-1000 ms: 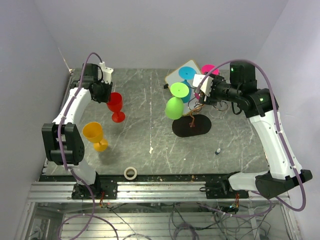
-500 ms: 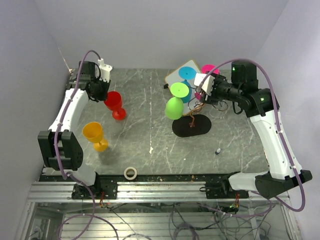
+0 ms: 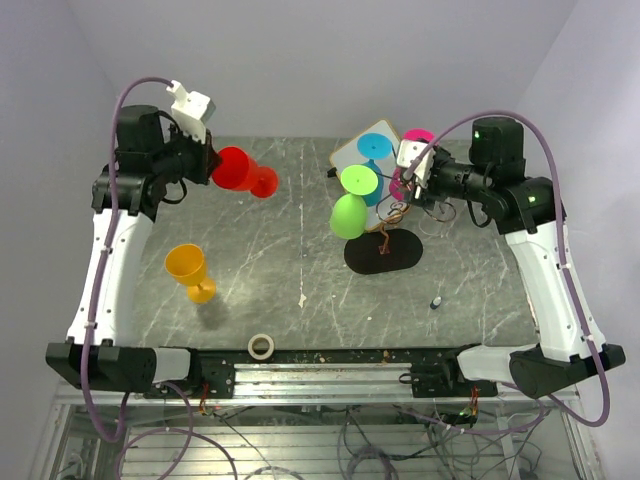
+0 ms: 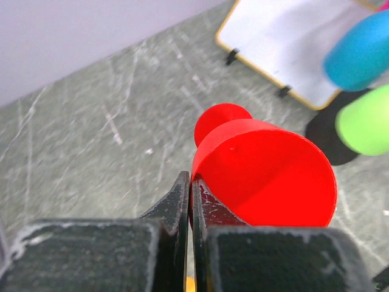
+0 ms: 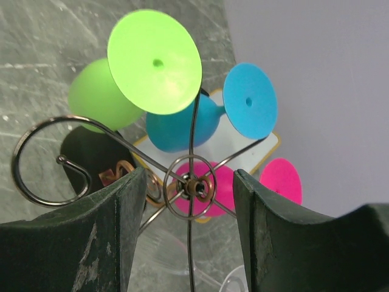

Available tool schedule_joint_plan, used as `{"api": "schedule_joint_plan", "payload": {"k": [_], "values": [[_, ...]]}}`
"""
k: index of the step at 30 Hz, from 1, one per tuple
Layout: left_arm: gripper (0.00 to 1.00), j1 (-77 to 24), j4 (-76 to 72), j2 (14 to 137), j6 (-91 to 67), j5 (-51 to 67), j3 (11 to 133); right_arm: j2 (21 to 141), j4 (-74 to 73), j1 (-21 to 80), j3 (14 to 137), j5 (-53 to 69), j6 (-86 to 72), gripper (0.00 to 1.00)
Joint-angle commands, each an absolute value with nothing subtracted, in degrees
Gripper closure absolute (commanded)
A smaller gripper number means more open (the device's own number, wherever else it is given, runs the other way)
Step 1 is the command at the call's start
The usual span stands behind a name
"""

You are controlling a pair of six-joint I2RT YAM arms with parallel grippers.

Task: Place the wine glass upside down on the wine glass rack

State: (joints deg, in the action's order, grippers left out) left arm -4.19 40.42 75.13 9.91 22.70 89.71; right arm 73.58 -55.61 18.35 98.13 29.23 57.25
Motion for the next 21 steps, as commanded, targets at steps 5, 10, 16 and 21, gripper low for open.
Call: {"api": "schedule_joint_plan", "payload": {"k": [5, 10, 16, 21], "values": [[0.93, -6.5, 32.4, 70.3, 0.5, 38.2, 93.3, 73.6, -50.0, 17.1, 101.2, 41.3, 47.3, 0.42], [0.93, -6.8, 23.4, 68.9, -8.5, 45.1, 93.7, 75.1, -41.5, 16.4, 99.7, 47.4, 32.3, 0.43], [0.93, -8.1, 15.3, 67.9, -16.6, 47.4, 93.1, 78.4, -28.4, 16.4, 98.8, 55.3, 12.6, 0.47], [0.93, -10.0, 14.9, 68.9, -15.7, 44.9, 95.6, 81.1, -17.3, 16.5, 97.9, 58.9, -2.2, 0.48]]}}
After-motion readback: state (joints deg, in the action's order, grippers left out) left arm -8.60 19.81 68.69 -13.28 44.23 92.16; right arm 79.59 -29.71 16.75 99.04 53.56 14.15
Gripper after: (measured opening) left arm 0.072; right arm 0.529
